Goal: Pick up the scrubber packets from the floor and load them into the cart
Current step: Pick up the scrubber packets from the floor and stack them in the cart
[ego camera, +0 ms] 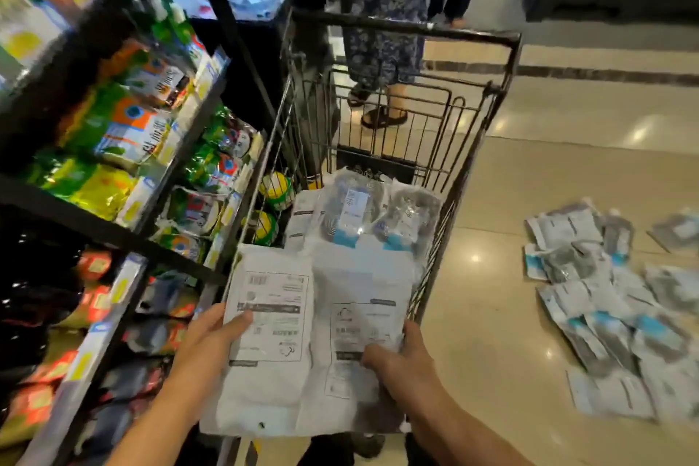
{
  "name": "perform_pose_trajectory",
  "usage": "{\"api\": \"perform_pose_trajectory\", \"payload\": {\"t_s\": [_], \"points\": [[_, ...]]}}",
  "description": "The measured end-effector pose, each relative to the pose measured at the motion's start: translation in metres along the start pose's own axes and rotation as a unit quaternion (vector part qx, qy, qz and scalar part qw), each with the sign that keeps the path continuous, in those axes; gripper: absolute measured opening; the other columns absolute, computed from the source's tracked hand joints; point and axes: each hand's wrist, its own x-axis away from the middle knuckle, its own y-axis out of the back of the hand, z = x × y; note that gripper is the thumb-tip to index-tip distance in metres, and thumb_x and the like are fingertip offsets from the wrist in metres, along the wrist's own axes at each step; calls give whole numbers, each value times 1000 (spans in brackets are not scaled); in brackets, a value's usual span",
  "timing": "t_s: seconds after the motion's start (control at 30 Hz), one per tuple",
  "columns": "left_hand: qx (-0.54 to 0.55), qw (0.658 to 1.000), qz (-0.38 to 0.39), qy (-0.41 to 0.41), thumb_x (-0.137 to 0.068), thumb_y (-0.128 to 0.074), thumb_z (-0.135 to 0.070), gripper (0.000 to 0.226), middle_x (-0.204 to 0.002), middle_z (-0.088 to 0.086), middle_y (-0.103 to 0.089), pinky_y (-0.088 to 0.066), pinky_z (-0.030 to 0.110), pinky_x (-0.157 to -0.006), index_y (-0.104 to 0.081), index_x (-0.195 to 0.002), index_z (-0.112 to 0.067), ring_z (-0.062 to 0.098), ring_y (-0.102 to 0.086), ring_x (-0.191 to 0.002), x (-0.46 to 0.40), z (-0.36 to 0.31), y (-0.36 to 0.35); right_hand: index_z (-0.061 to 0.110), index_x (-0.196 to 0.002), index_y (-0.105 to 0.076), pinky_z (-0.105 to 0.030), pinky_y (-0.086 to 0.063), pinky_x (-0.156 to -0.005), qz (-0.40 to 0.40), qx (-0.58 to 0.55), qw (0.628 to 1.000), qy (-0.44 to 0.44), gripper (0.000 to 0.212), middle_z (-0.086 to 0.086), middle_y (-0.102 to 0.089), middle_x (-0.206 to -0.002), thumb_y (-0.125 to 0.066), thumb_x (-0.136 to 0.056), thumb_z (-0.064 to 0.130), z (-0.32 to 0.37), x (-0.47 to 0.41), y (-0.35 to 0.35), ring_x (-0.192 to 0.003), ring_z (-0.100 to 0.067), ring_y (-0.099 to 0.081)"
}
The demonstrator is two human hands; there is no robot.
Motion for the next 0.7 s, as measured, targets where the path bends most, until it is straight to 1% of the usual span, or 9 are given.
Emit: {"api": "perform_pose_trajectory", "payload": {"t_s": [0.07,0.13,0.2,0.27,0.33,0.4,0.47,0.6,0.7], "points": [[-23,1000,21,-8,-99,-65,-11,17,-104,6,-81,-57,40,-80,-76,-111,-14,27,-77,-96,-26,9,10,33,-125,-51,-31,-59,-77,-25,-12,999,-17,55,8,-72,-106,-72,-77,16,-12,-10,-25,-94,-14,-71],[-56,997,42,-18,-96,-70,-26,19,-112,-1,-79,-57,40,-88,-76,-115,-23,21,-76,-101,-49,20,17,31,-121,-51,-24,-56,-71,-62,-27,997,-27,51,7,-71,-104,-70,-79,9,-22,-22,-47,-94,-12,-70],[-95,994,59,-13,-92,-73,-37,33,-117,-3,-77,-54,46,-101,-73,-122,-24,21,-73,-109,-71,35,19,29,-118,-50,-19,-52,-65,-105,-34,993,-36,48,7,-70,-100,-69,-81,4,-32,-36,-64,-92,-12,-69],[-94,992,84,-6,-99,-67,-22,20,-112,0,-78,-54,47,-100,-72,-119,-19,23,-73,-105,-86,47,12,25,-122,-49,-30,-58,-67,-138,-42,987,-66,46,4,-70,-96,-68,-83,9,-42,-50,-75,-85,-17,-70],[-121,989,87,11,-101,-65,-14,17,-113,5,-78,-54,53,-101,-72,-116,-18,28,-72,-105,-106,64,0,26,-123,-49,-44,-63,-77,-169,-45,981,-82,47,1,-70,-95,-66,-81,17,-56,-69,-82,-84,-24,-71],[-137,986,94,23,-100,-66,-14,14,-111,8,-78,-53,60,-101,-74,-109,-22,34,-72,-104,-127,81,-11,35,-119,-51,-50,-62,-84,-196,-51,975,-89,48,0,-72,-101,-63,-73,24,-80,-95,-84,-89,-28,-71],[-138,985,100,33,-99,-66,-13,14,-107,9,-78,-54,62,-98,-75,-103,-24,35,-73,-101,-144,95,-22,41,-110,-53,-51,-62,-86,-224,-57,967,-106,44,1,-73,-100,-61,-69,29,-92,-110,-84,-91,-30,-72],[-122,983,138,26,-103,-56,-2,20,-104,16,-76,-58,49,-91,-71,-113,-11,35,-72,-95,-154,94,-47,32,-108,-54,-44,-60,-87,-280,-44,952,-116,30,2,-69,-96,-63,-80,25,-88,-111,-84,-92,-29,-69],[-140,976,161,38,-102,-58,-5,20,-103,15,-77,-59,50,-91,-72,-109,-17,35,-73,-94,-168,98,-55,23,-112,-51,-32,-51,-77,-293,-1,951,-97,28,1,-67,-90,-65,-87,20,-89,-116,-89,-84,-25,-66]]}}
